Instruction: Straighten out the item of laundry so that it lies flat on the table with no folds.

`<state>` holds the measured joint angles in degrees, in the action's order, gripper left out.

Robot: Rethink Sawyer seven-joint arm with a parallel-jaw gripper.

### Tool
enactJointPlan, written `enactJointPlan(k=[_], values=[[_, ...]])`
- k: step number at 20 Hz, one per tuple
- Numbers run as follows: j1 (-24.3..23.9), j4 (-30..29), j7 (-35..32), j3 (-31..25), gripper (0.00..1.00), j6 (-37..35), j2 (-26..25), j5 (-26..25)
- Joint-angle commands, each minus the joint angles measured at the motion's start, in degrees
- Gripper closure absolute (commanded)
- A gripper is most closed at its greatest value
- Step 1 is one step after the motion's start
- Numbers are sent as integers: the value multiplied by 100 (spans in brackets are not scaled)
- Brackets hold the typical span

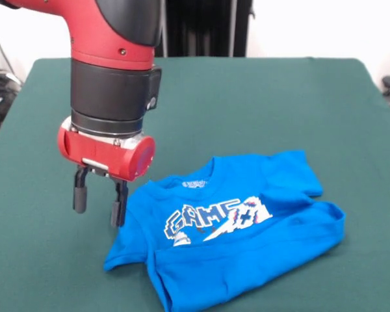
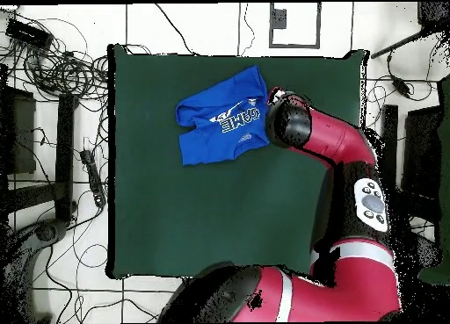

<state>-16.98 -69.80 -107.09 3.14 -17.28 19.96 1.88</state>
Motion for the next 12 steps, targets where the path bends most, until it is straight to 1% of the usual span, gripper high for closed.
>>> enactJointPlan(k=[1,9,12], values=[[159,-256,53,-698,0,-590,-149,-257],[51,-232,94,-780,0,-633,-161,-399],[-30,-103,187,-863,0,-618,-269,-459]])
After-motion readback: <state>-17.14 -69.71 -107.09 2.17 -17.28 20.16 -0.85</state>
